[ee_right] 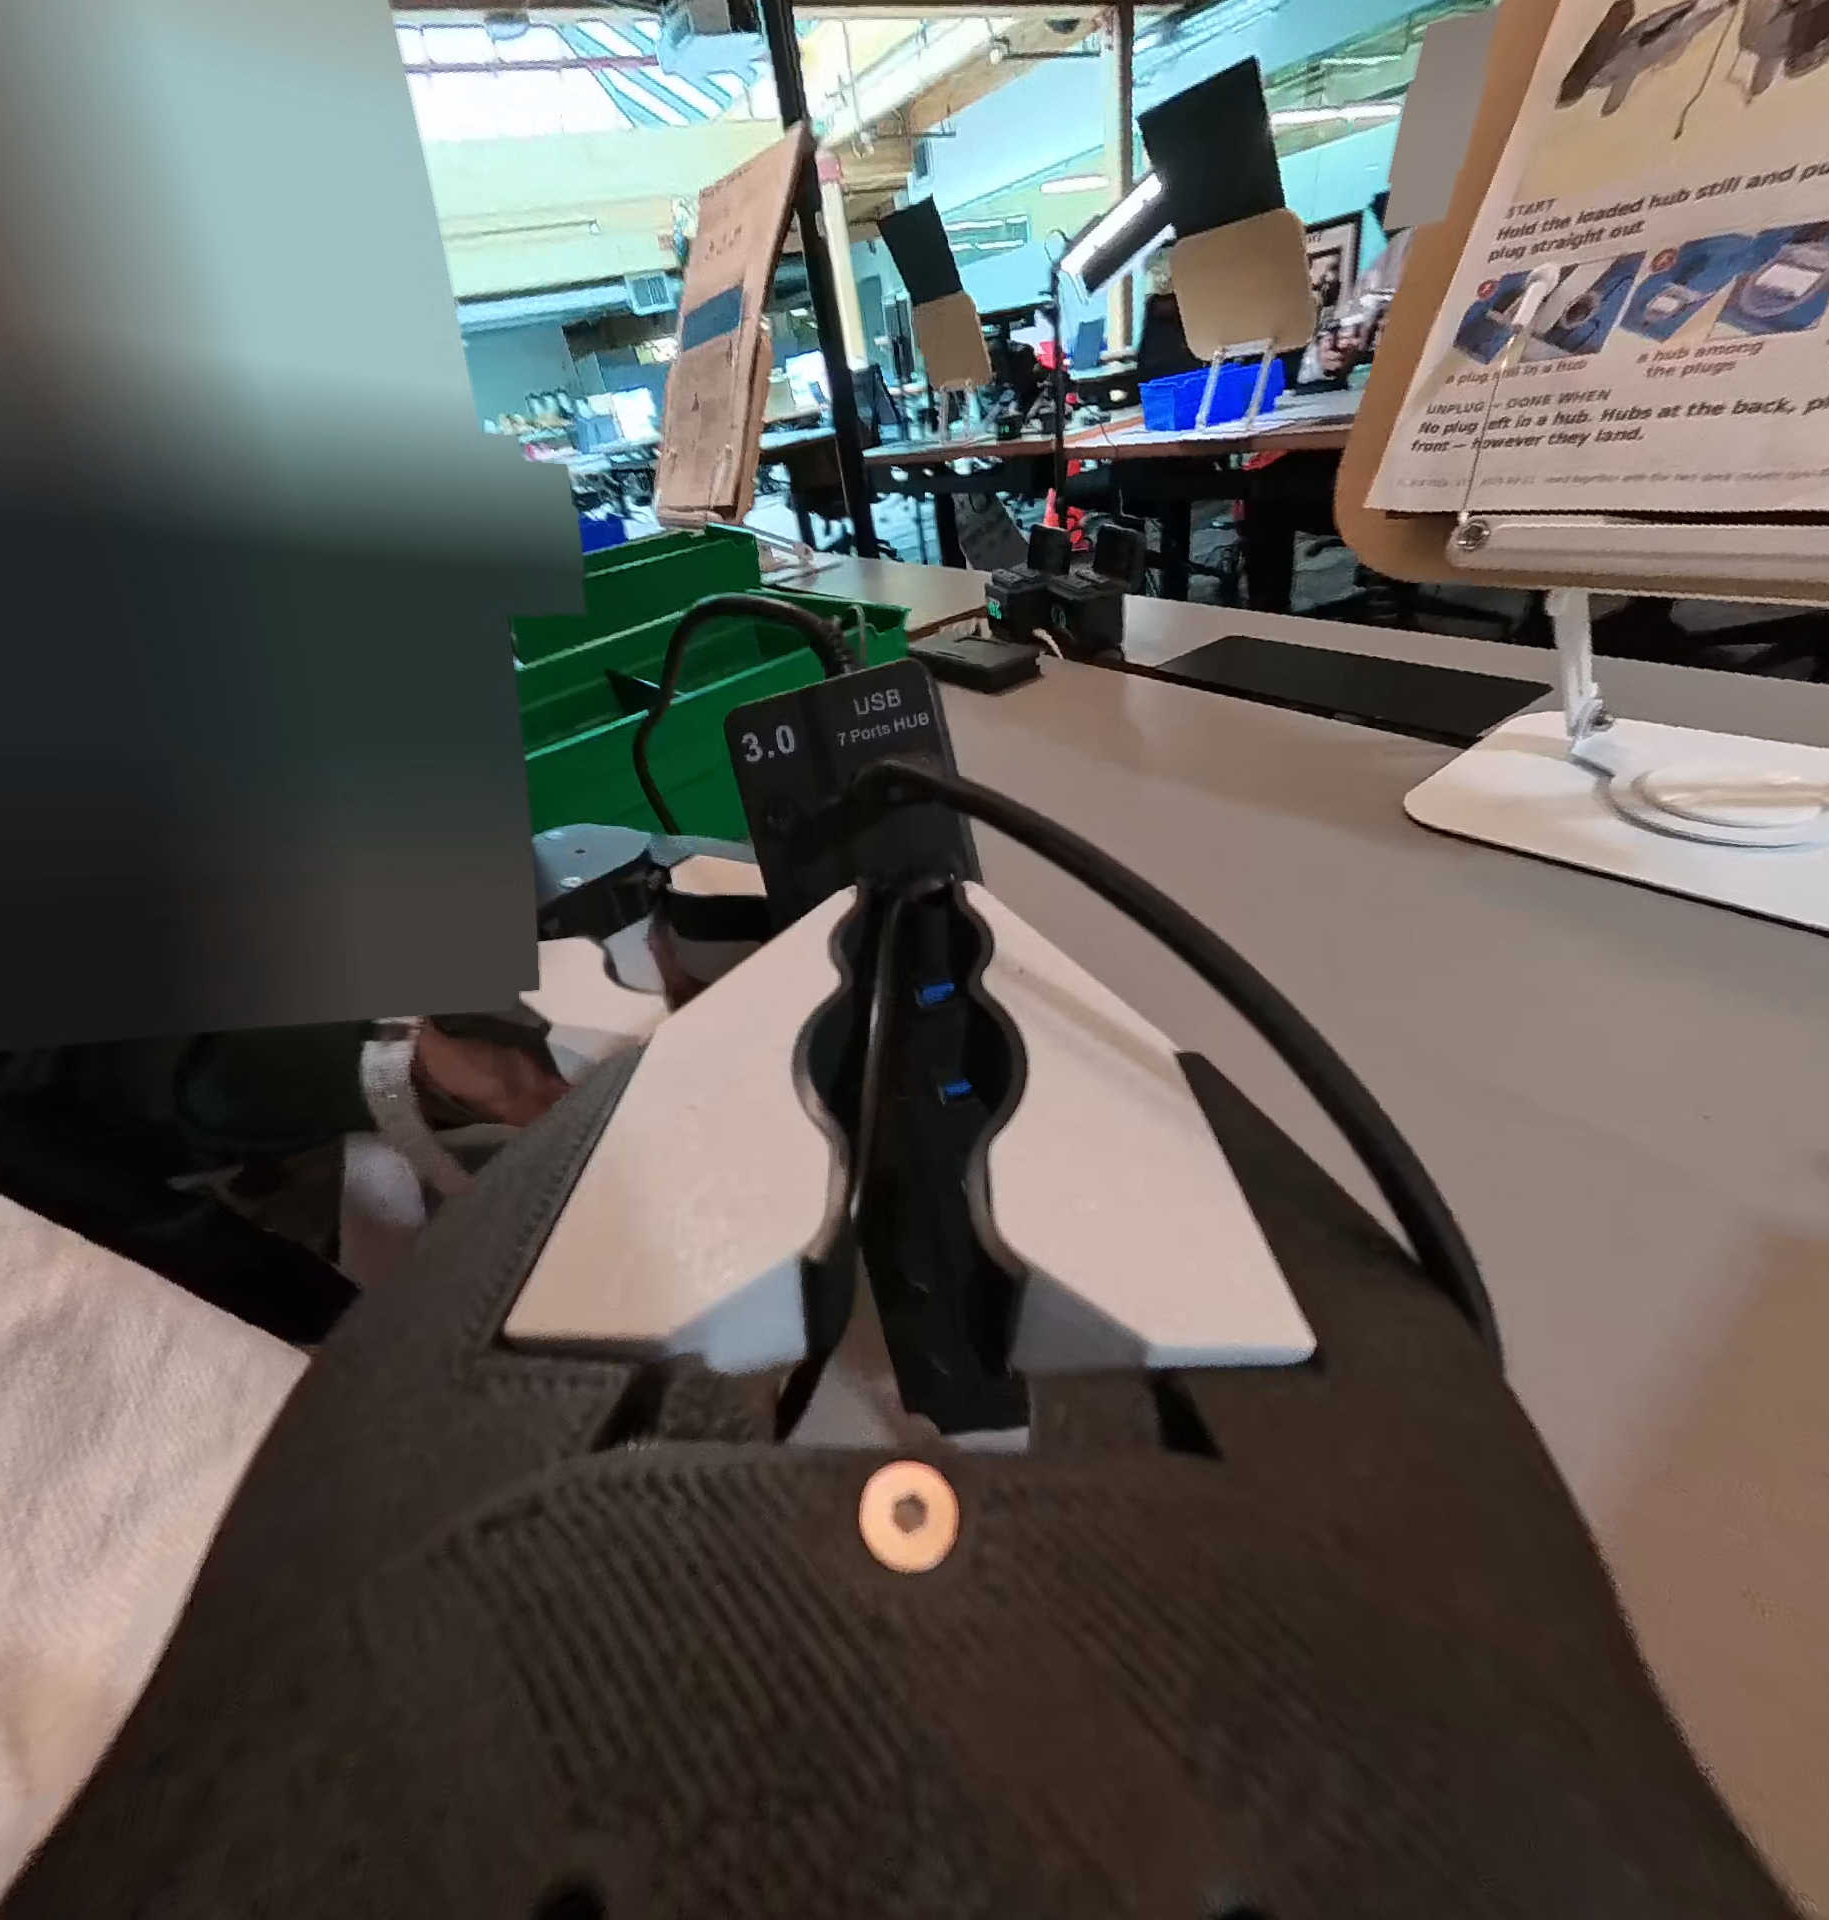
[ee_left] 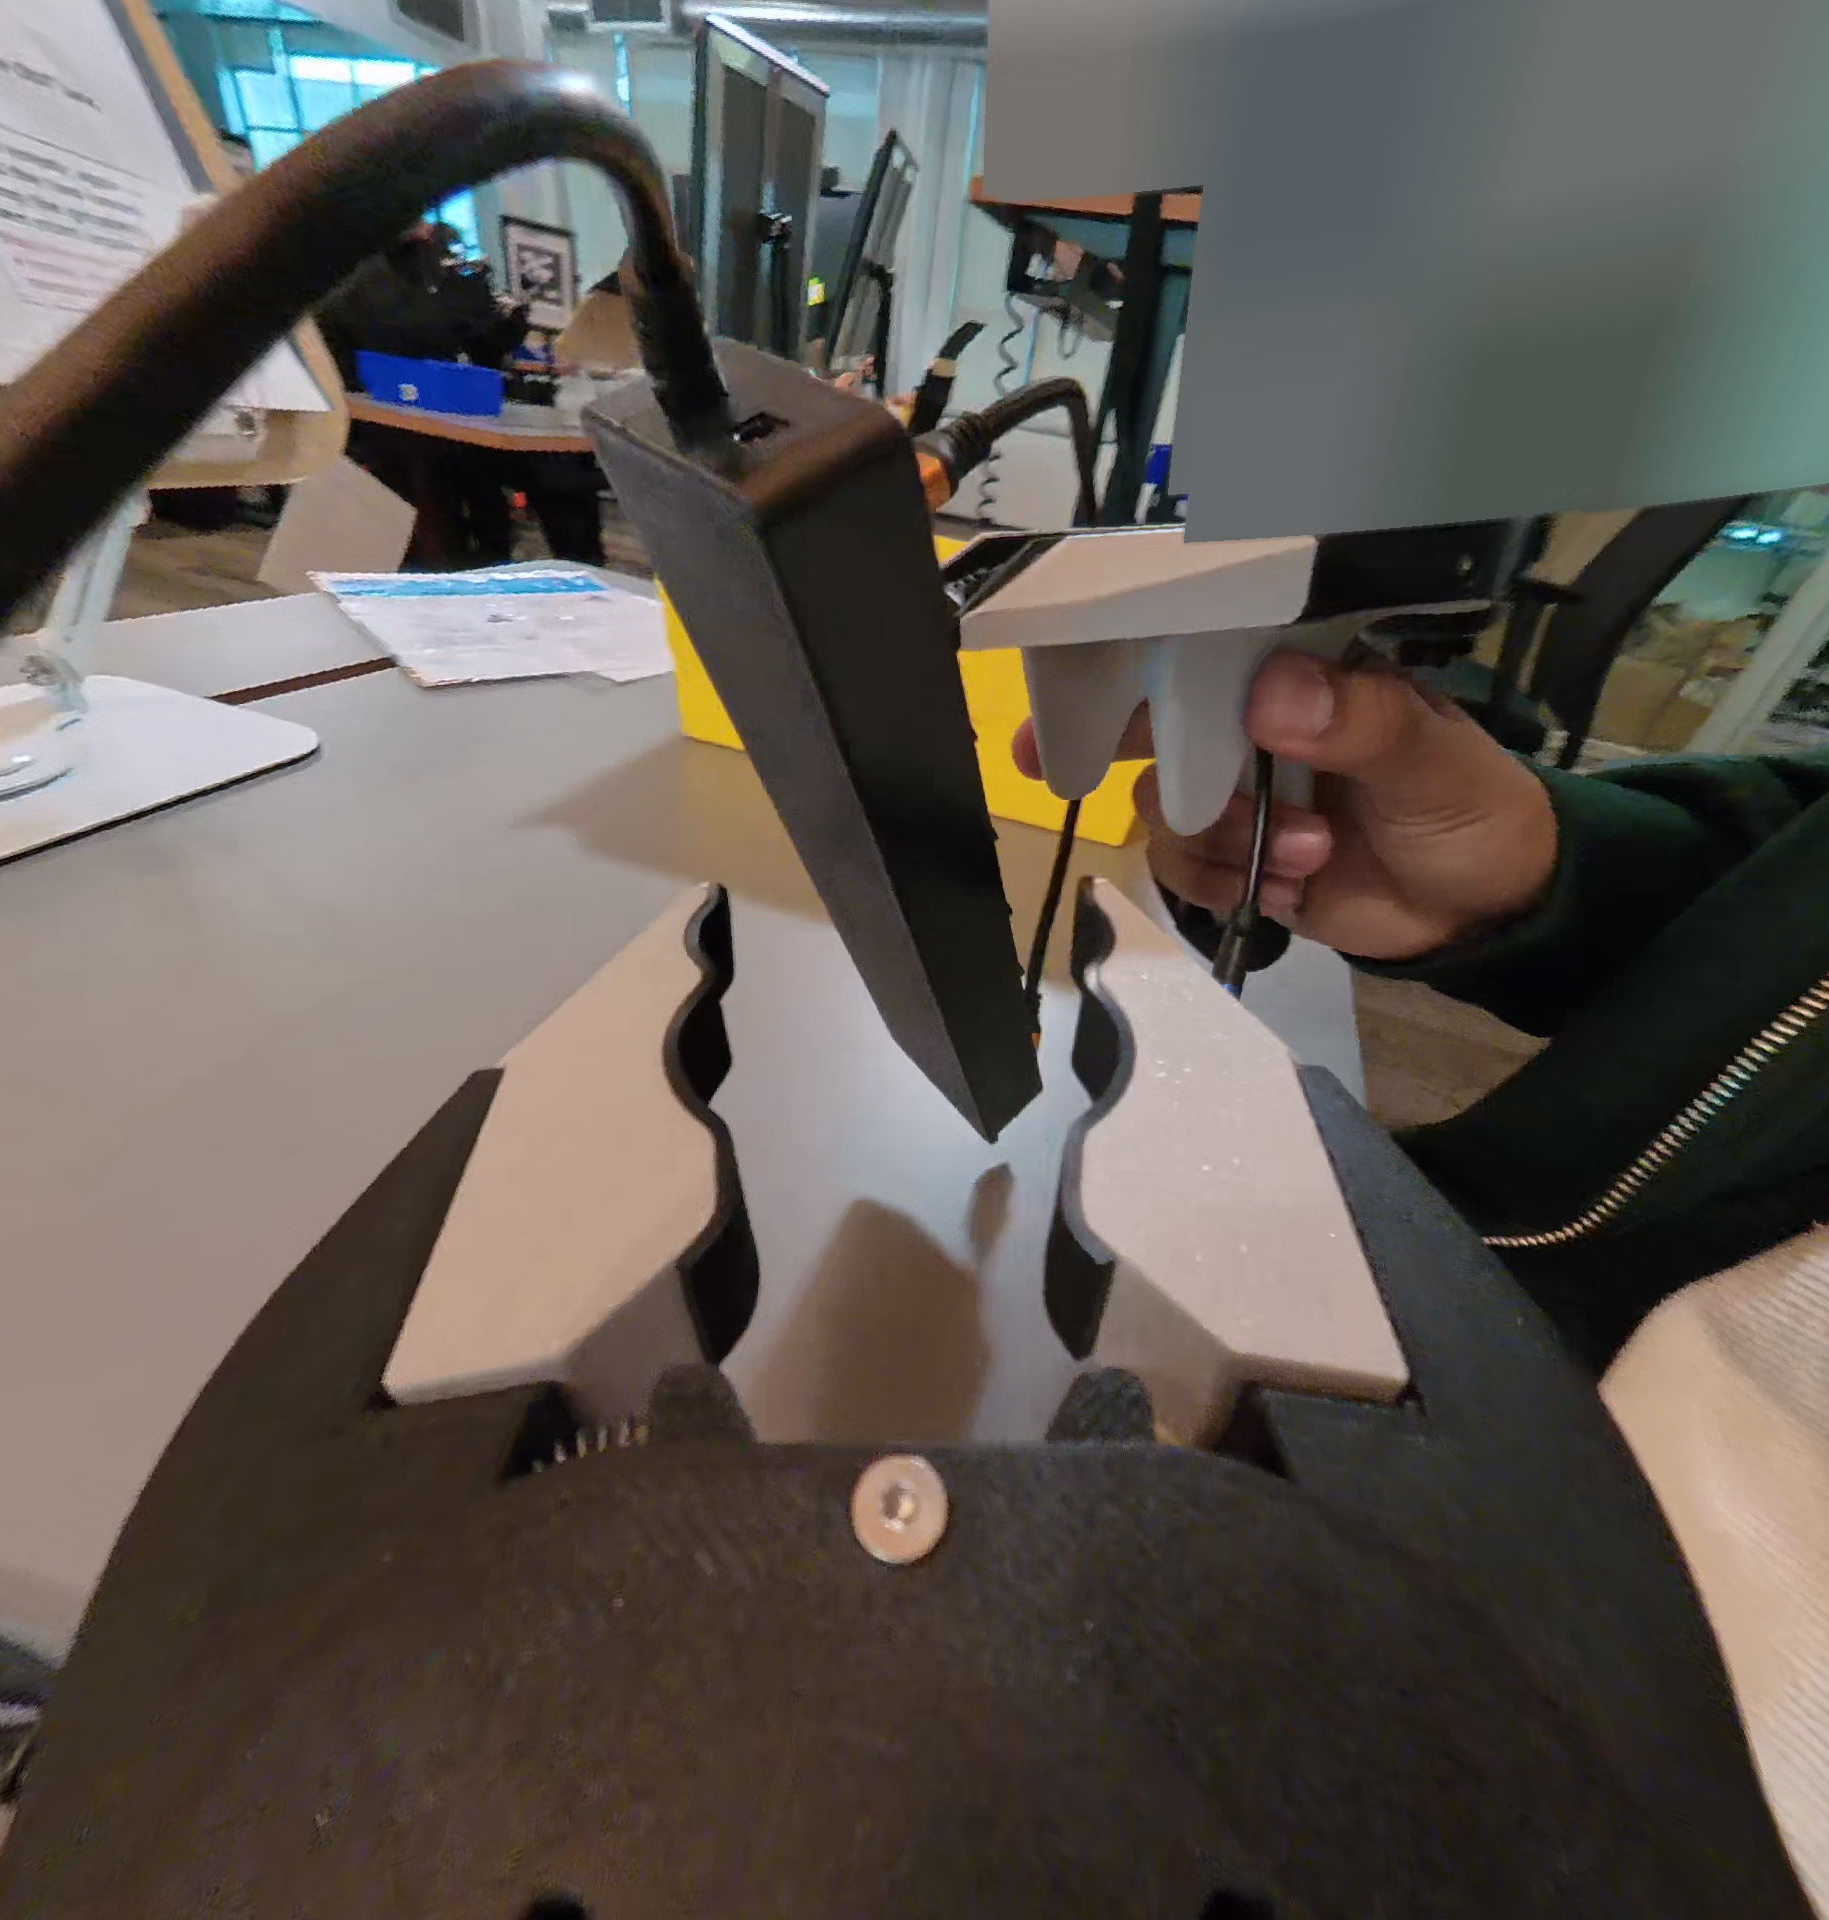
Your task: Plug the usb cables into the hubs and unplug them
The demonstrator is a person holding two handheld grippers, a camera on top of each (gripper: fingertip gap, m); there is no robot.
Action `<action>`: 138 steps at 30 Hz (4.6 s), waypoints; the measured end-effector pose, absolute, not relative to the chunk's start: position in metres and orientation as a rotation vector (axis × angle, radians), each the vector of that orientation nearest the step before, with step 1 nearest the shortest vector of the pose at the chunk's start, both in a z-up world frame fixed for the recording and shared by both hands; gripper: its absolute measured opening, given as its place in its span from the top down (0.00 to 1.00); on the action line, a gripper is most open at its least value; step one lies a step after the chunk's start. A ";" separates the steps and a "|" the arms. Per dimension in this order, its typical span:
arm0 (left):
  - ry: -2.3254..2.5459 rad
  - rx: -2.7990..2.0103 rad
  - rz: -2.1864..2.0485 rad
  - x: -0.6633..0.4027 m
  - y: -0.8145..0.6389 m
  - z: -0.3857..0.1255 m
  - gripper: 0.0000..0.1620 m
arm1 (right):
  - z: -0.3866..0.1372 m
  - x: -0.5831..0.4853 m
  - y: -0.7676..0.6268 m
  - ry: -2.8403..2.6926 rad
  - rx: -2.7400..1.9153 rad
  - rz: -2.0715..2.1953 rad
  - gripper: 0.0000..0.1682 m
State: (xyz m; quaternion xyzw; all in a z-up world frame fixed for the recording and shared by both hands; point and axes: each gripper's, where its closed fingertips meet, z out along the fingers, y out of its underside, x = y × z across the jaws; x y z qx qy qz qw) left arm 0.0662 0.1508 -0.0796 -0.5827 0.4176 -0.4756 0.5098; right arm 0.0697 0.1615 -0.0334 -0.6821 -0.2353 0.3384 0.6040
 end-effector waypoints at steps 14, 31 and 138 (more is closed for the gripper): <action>1.044 -1.320 -1.493 0.063 0.128 -0.069 0.50 | -0.037 0.058 0.151 -0.357 -1.565 1.474 0.93; 1.051 -1.308 -1.453 0.061 0.133 -0.069 0.65 | -0.042 0.054 0.147 -0.370 -1.576 1.567 0.94; 0.345 -1.353 -2.047 0.023 0.199 -0.043 0.69 | -0.040 0.080 0.165 -0.290 -1.456 1.458 0.77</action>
